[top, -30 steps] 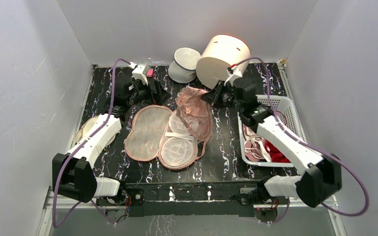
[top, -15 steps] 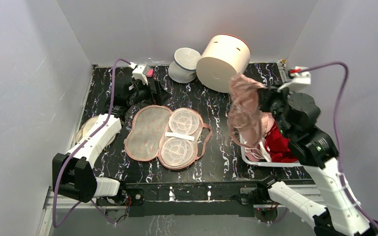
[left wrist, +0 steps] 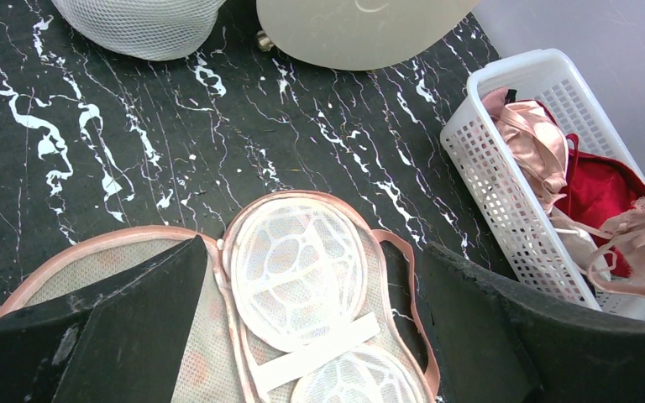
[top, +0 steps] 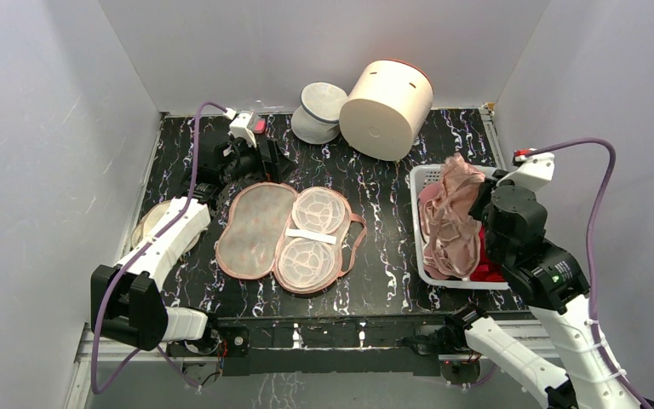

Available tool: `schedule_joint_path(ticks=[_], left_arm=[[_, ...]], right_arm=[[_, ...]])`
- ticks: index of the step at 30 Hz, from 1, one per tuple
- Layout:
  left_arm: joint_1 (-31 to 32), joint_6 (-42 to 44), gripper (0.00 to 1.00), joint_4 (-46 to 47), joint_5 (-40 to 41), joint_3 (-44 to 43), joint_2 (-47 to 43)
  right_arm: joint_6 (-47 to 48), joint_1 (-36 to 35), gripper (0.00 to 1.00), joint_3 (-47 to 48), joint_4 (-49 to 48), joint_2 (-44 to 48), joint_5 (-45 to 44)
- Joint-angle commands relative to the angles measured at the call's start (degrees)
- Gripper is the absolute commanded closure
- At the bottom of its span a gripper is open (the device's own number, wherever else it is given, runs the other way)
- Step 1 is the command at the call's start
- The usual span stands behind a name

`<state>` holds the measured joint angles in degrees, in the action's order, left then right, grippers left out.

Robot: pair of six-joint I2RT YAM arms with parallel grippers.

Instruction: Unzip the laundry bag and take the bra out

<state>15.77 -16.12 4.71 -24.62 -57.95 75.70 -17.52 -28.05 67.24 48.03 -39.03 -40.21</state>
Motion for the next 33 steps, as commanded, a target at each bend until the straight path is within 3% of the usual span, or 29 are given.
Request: schedule_joint_path(ticks=[1,6,9,12,16,20,27,33], left_arm=[[-0.1,0.0,0.02,1.5,-0.8,-0.1,0.1],[-0.1,0.0,0.02,1.4,-0.8,-0.3,0.6],[-0.1,0.0,0.02,1.4,-0.7,-0.2,0.8],[-0.1,0.0,0.02,1.4,-0.8,-0.3,1.0],[-0.1,0.1,0.02,1.4,-0.7,-0.3,0.7],[-0.1,0.0,0.02,1.4,-0.9,-0.3,0.4],[-0.1,0.0,0.02,1.4,-0.9,-0.4,0.0],[-0.1,-0.1,0.02,1.5,-1.1,-0.3,0.0]], right_arm=[[-4.1,0.0,1.0,-1.9,-1.8,2.1,-6.5],[-10.8,0.0,1.0,-7.5,-3.1,0.7,-4.7],[-15.0,0.0,1.0,-10.3,-3.8,-4.0,-8.0],[-14.3,0.1,1.0,-13.4,-9.5,-8.7,-8.6],[-9.9,2.2,1.0,-17.3,-17.5,-15.0,-3.7],[-6.8,10.2,1.0,-17.8,-21.4,-20.7,7.2],[-4.1,20.9,1.0,-16.0,-21.2,-26.9,20.3],[-3.5,26.3,0.98,-15.5,-20.2,-30.8,25.1]])
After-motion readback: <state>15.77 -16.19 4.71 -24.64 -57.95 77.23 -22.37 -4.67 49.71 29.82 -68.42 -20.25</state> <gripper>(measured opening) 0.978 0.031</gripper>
